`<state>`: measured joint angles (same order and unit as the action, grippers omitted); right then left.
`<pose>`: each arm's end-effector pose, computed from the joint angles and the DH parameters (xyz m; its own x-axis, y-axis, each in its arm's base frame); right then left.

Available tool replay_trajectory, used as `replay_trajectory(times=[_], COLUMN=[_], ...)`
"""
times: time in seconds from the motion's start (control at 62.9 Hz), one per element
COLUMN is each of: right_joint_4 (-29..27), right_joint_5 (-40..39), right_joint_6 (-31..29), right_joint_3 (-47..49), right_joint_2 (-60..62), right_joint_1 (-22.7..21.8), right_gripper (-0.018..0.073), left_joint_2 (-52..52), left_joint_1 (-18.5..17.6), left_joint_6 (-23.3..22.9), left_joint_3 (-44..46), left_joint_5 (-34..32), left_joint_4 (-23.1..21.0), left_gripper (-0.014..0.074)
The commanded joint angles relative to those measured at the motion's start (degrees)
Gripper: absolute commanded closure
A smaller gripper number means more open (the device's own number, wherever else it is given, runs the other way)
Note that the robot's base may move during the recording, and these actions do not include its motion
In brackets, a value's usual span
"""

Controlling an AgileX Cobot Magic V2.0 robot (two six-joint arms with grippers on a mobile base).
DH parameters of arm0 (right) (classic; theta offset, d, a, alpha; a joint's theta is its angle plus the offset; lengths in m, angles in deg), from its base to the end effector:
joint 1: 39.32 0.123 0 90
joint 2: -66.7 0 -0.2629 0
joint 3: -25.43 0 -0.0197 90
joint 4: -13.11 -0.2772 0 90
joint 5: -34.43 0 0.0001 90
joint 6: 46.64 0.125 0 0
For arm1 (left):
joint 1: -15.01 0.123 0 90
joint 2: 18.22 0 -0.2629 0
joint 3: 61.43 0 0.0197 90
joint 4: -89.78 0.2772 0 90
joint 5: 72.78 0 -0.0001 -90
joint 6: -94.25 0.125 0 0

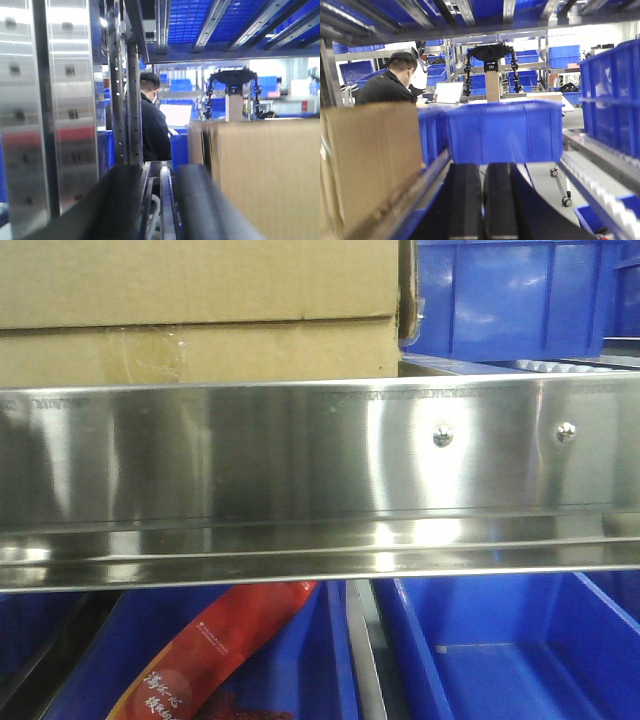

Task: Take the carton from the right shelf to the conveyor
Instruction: 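Reach both grippers toward the open cardboard carton on the shelf, then clamp opposite carton walls with the left and right grippers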

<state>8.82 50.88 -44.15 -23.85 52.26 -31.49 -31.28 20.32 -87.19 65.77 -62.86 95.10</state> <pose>0.1070 0.0174 0.3503 0.1507 0.1368 -0.9791 -0.1754 0.9784 0.1097 0.1093 0.0122 0.3444 0.2376 0.0887 -0.9673 -0.1240 0.9905 0.0603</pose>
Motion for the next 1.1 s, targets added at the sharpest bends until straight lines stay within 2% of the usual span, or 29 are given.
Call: replay_trajectory(times=[0.0, 0.143, 0.207, 0.286, 0.366, 0.429, 0.588, 0.683, 0.763, 0.954, 1.081], right_joint_4=[-0.15, -0.15, -0.15, -0.15, -0.42, -0.42, -0.42, -0.42, -0.42, 0.1, 0.47], right_joint_5=[1.16, 1.16, 1.05, 1.68, 3.51, 4.77, 7.6, 11.2, 16.24, 32.61, 42.21], right_joint_6=[-0.44, -0.44, -0.44, -0.44, -0.44, -0.44, -0.44, -0.44, -0.44, -0.44, -0.44], right_joint_3=[5.38, 10.26, 10.84, 12.13, 15.39, 19.42, 31.39, 38.73, 45.81, 65.15, 77.24], right_joint_2=[-4.52, -11.83, -14.67, -18.36, -21.83, -25.54, -36.01, -42.99, -49.66, -65.16, -75.26], right_joint_1=[0.64, 1.89, 2.07, 2.07, 3.06, 5.13, 13.5, 18.12, 20.29, 21.32, 21.32], right_gripper=[0.0439, 0.0152, 0.0061, -0.0006, 0.0001, 0.0015, 0.0059, 0.0073, 0.0073, 0.0073, 0.0073], left_joint_2=[-4.46, -12.03, -14.49, -17.36, -21.56, -26.34, -40.2, -47.91, -53.21, -65.27, -71.86], left_joint_1=[0.23, 0.0, -1.0, -3.12, -5.99, -8.33, -12.35, -12.62, -12.62, -12.62, -12.62], left_joint_6=[0.14, 0.14, 0.14, 0.14, 0.14, 0.14, 0.14, 0.14, 0.14, -0.66, -4.19], left_joint_3=[6.5, 13.29, 14.98, 17.47, 21.3, 26.53, 40.62, 48.72, 55.35, 69.76, 77.67], left_joint_5=[5.35, 8.57, 8.84, 9.28, 12.38, 18.1, 29.46, 34.48, 38.43, 47.96, 54.71], left_joint_4=[0.83, 0.83, 0.06, -2.04, -3.32, -3.48, -3.6, -3.85, -3.85, -3.22, 0.72], left_gripper=[0.0321, 0.0204, 0.0176, 0.0169, 0.0174, 0.0174, 0.0174, 0.0174, 0.0174, 0.0174, 0.0174])
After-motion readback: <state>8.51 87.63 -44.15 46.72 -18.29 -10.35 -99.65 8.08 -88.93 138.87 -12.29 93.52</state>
